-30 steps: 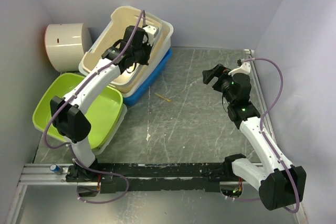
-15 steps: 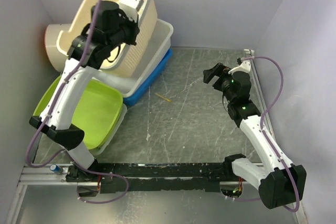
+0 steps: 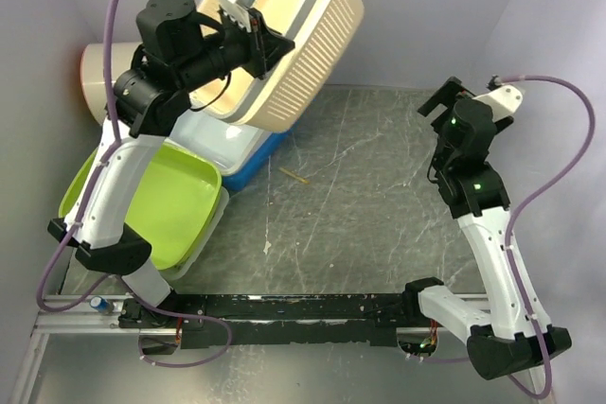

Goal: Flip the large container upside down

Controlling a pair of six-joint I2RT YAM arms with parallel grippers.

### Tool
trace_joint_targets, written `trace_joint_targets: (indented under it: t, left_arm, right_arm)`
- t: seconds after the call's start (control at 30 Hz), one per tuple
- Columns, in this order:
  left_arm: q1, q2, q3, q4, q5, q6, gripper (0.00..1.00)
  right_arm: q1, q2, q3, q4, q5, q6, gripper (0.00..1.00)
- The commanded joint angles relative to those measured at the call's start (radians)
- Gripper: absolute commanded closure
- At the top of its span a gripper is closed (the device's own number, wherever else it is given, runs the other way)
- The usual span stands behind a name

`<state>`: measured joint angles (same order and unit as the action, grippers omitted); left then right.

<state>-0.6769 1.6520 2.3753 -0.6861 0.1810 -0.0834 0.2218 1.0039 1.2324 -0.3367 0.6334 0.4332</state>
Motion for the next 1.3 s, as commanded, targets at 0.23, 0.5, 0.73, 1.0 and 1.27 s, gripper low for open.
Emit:
trace_joint_targets:
  t: [0.23, 0.5, 0.73, 1.0, 1.27]
  left_arm:
    - [-0.03, 0.079, -0.222, 0.458, 0.479, -0.375, 0.93]
    - [-0.162, 0.219, -0.229, 0.48, 0.479, -0.398, 0.93]
    - [-0.201, 0.296, -0.178, 0.491, 0.471, -0.406, 0.93]
    - [-0.223, 0.367, -0.089, 0.476, 0.448, -0.406, 0.93]
    - [-0.223, 0.378, 0.0, 0.46, 0.38, -0.373, 0.93]
  right_arm:
    - [0.001, -0.115, 0.12, -0.014, 0.303, -0.161, 0.1]
    - [0.002, -0.143, 0.115, 0.035, 0.319, -0.205, 0.11]
    - [0.002, -0.165, 0.128, 0.03, 0.33, -0.226, 0.11]
    - [0.002, -0.208, 0.129, 0.038, 0.337, -0.228, 0.12]
    - [0.002, -0.215, 0.158, 0.007, 0.329, -0.214, 0.12]
